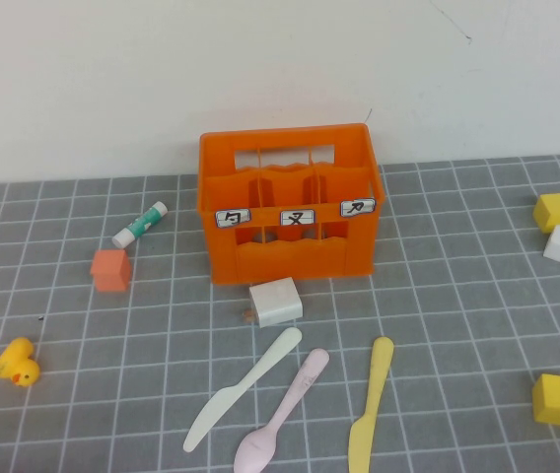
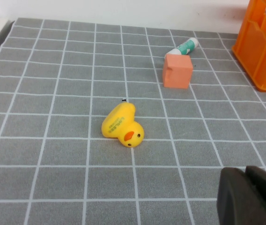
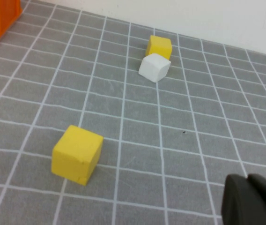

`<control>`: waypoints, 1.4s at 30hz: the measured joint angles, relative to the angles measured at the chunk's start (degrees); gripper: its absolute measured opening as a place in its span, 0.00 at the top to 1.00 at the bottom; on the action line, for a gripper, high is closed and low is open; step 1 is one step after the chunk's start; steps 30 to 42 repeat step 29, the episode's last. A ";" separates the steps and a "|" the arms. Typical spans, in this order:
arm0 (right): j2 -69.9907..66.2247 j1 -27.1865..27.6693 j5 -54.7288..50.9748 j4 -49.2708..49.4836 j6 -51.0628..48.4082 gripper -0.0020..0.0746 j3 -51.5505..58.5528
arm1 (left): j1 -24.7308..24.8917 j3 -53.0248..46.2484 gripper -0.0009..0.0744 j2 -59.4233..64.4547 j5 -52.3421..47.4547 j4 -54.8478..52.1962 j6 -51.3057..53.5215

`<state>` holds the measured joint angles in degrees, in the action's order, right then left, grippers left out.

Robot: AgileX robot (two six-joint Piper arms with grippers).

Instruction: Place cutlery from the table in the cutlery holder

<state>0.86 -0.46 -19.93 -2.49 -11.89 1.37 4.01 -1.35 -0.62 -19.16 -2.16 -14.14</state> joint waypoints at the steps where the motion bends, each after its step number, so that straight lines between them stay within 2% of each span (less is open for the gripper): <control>1: 0.00 0.00 -0.14 0.00 0.00 0.98 0.00 | 0.00 0.00 0.99 0.00 0.00 0.00 0.00; 10: 0.00 0.00 -0.44 0.00 8.28 0.98 -0.08 | 0.00 0.00 0.99 0.00 0.00 0.00 0.00; 42: 0.00 0.00 -0.52 -0.13 7.84 0.98 -0.08 | 0.00 0.00 0.99 0.00 0.00 0.00 0.27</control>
